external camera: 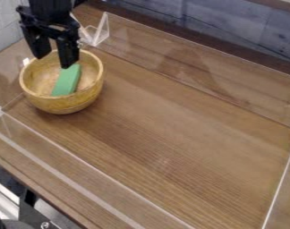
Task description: Move green stick from inside the wooden bowl to the table next to it
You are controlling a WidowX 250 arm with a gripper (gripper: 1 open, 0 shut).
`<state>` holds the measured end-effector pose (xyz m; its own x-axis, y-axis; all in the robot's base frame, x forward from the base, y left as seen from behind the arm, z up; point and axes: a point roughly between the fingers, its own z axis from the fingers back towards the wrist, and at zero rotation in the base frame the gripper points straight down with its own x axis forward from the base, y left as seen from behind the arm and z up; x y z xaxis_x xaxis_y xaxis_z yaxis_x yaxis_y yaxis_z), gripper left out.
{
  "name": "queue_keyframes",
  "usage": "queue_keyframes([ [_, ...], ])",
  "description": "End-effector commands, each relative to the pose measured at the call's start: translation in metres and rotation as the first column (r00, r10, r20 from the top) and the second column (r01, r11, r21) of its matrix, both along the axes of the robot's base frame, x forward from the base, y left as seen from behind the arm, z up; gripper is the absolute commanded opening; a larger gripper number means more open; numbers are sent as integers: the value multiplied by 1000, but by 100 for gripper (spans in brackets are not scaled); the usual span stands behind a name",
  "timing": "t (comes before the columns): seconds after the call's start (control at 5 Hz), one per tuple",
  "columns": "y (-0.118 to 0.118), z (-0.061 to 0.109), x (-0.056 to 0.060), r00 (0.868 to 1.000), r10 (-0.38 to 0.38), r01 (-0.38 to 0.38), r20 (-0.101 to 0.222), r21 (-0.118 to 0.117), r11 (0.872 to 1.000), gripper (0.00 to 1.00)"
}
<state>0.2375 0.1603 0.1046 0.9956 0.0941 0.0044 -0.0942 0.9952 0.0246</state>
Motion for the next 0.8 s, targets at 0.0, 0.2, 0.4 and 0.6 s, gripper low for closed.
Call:
queue_keyframes([
  [0.0, 9, 5, 6, 999, 28, -29, 40, 31, 999, 100],
  [0.2, 10, -3, 8, 998, 46, -47, 37, 31, 998, 100],
  [0.4, 7, -6, 10, 997, 68, -69, 34, 27, 997, 100],
  [0.6, 5, -9, 11, 996, 84, -84, 31, 23, 996, 100],
])
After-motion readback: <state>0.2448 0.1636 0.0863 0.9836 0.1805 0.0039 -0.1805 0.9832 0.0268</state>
